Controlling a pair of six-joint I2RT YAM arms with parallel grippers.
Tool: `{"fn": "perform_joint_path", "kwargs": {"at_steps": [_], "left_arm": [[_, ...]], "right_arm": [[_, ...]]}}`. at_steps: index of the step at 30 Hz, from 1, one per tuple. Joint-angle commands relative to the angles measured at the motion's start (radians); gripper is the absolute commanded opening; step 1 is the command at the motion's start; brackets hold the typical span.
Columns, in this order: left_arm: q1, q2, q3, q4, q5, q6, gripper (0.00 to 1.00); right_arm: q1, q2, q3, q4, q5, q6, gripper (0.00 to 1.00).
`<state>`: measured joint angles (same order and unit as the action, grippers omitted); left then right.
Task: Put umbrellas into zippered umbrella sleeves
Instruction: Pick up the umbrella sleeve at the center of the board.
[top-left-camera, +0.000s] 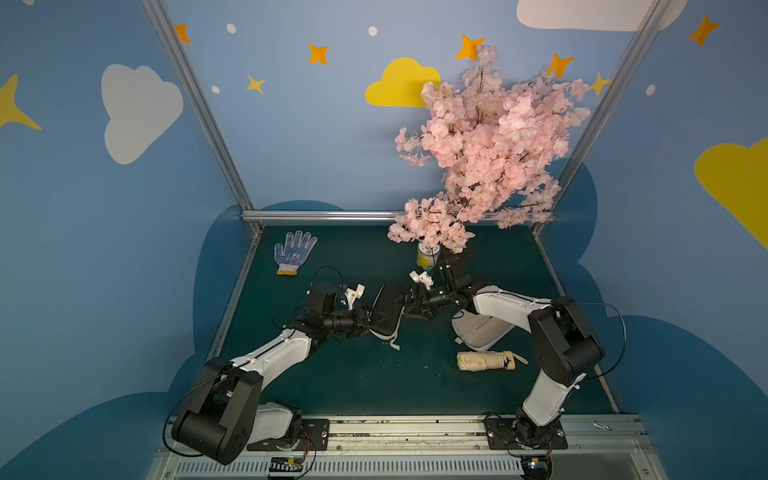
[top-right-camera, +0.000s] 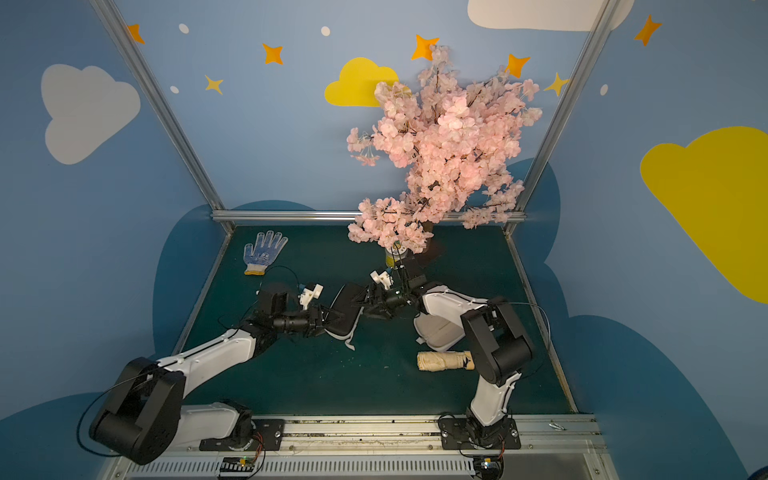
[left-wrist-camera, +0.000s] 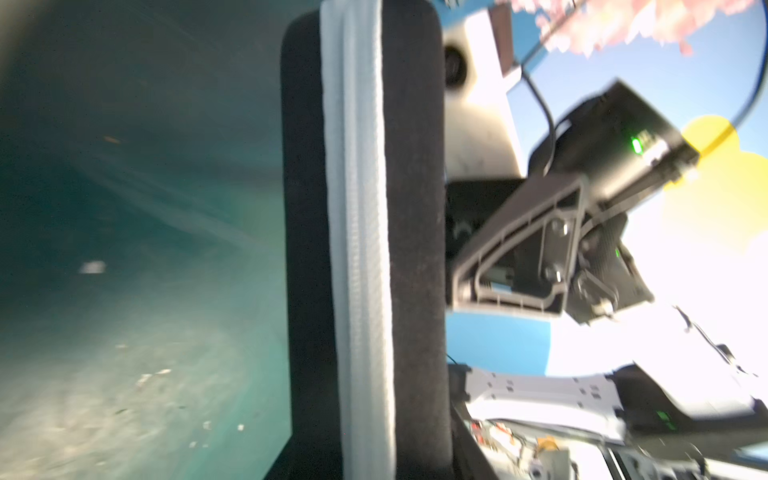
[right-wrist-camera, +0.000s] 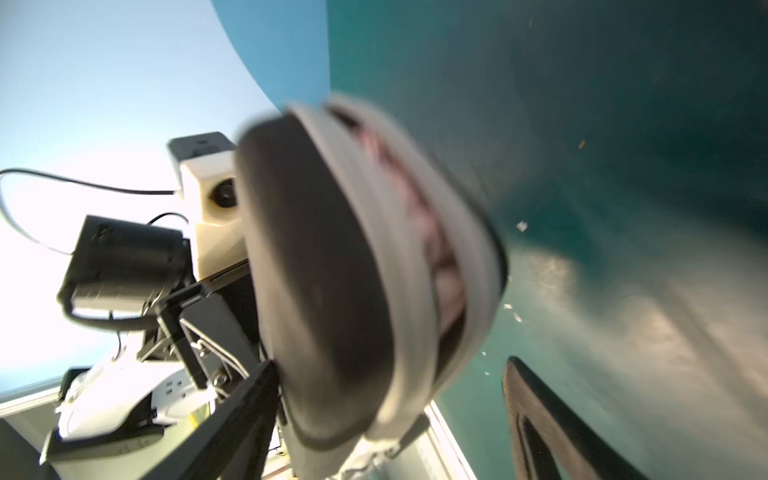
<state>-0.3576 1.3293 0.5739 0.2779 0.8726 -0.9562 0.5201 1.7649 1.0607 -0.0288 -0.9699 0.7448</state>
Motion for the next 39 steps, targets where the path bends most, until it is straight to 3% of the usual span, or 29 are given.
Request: {"fn": "perform_joint_path", "kwargs": {"at_steps": [1,9,12,14,17,22,26,32,39], "left_arm": [[-0.019,0.024,0.048,0.043,0.195,0.043,0.37],[-0.034,0.1,0.106,0.125,0.326,0.003,0.35],[-0.031,0.09,0.136,0.052,0.332,0.057,0.35],[-0.029,0.088,0.154,-0.008,0.329,0.097,0.36],[0.002,0.08,0.161,-0.028,0.306,0.092,0.47],[0.103,-0.016,0.093,0.041,0.12,-0.081,0.72],[0.083,-0.127,-0.04,0.127,-0.127,-0.253,0.88],[-0.052,-0.188,-0.104,0.018,-0.362,-0.267,0.92],[-0.078,-0.232,-0.178,0.038,-0.468,-0.328,0.93]], "right_arm": [[-0.023,-0.032,0.026,-0.115,-0.106,-0.149,0.84],[-0.024,-0.054,-0.001,0.077,-0.277,-0.066,0.7],[-0.029,-0.06,-0.014,0.087,-0.287,-0.052,0.57],[-0.032,-0.063,-0.023,0.111,-0.284,-0.026,0.43],[-0.038,-0.07,-0.047,0.19,-0.249,0.051,0.29],[-0.037,-0.096,-0.084,0.337,-0.117,0.22,0.18],[-0.019,-0.112,-0.15,0.547,0.067,0.452,0.15],[0.07,-0.145,-0.245,0.726,0.395,0.692,0.13],[0.109,-0.182,-0.342,0.81,0.571,0.812,0.13]]}}
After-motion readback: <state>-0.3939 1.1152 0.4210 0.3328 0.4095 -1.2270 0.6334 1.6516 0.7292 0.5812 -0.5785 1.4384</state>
